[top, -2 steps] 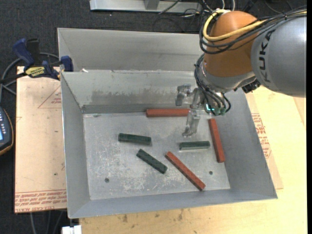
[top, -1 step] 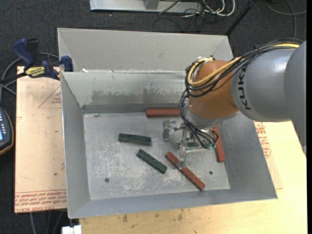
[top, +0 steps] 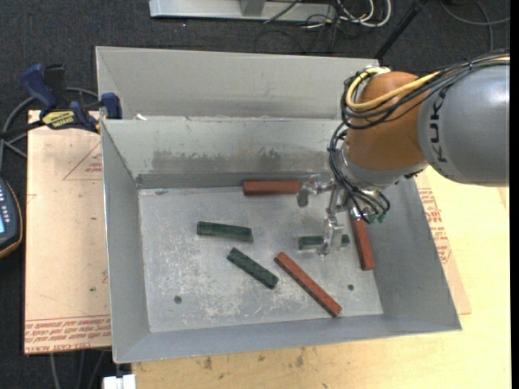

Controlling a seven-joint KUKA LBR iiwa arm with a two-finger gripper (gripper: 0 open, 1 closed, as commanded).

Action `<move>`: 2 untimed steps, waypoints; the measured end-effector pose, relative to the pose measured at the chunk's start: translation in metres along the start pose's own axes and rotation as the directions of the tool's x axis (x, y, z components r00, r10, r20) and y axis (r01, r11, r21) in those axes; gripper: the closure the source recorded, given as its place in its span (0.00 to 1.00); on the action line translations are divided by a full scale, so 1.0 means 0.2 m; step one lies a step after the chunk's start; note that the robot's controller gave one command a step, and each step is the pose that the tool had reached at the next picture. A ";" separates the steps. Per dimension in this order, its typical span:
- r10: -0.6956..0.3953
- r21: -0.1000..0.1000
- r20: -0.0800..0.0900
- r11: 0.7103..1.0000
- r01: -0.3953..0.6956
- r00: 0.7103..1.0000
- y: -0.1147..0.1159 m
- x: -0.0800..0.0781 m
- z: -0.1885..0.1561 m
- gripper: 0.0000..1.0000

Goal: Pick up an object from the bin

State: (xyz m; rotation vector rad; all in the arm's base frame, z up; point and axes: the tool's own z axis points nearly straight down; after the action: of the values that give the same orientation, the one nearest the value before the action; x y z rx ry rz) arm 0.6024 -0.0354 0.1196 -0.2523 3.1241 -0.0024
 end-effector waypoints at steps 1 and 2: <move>0.052 -0.001 -0.008 0.999 -0.052 0.999 -0.24 -0.01 0.26 0.00; 0.048 -0.002 -0.004 0.999 -0.048 0.999 -0.23 -0.02 0.25 1.00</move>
Offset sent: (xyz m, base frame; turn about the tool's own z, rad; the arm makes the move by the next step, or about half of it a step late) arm 0.0103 -0.0450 -0.0496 0.0452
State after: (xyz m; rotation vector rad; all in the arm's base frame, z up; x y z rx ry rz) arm 0.6137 -0.0802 0.0706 -0.1768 3.1331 0.0013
